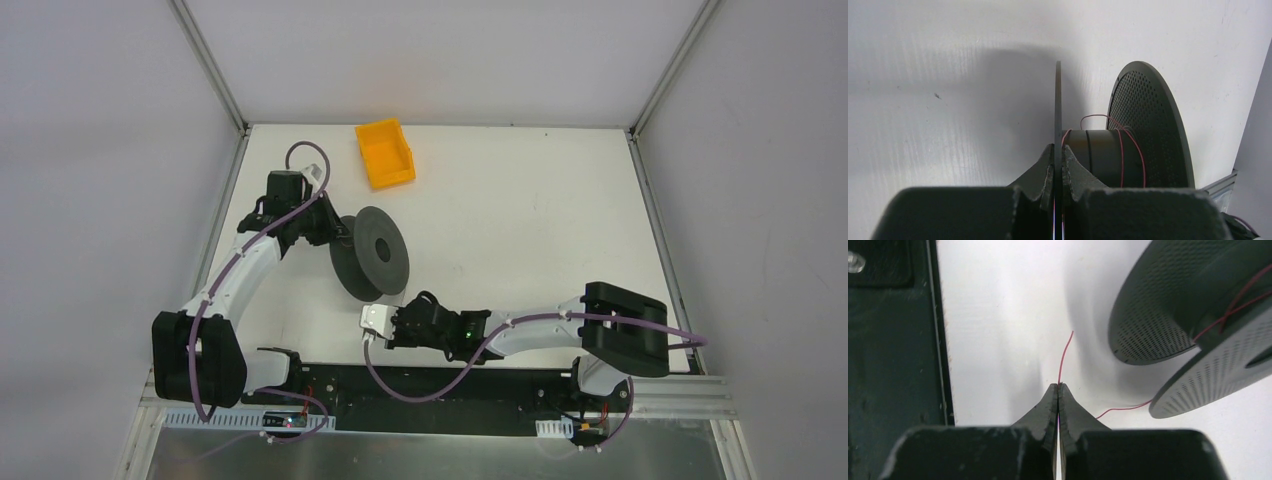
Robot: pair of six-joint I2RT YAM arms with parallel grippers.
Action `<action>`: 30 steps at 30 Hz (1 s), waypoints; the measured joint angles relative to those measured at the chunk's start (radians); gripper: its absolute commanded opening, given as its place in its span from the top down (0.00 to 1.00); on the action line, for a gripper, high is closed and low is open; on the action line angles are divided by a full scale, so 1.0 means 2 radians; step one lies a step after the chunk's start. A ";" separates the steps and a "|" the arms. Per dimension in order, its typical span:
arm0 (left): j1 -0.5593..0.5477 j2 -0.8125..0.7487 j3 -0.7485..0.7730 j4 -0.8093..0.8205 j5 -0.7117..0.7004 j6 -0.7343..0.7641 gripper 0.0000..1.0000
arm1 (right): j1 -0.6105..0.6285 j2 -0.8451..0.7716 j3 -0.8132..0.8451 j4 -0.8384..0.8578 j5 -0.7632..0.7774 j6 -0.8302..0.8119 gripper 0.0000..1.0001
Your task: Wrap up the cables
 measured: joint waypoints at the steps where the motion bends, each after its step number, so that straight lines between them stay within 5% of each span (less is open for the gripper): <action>1: 0.000 -0.003 -0.002 0.001 -0.006 -0.005 1.00 | -0.001 0.000 -0.004 0.018 0.007 0.008 1.00; 30: 0.000 -0.026 -0.029 0.009 -0.037 -0.074 1.00 | 0.000 0.000 -0.016 0.178 0.182 0.075 1.00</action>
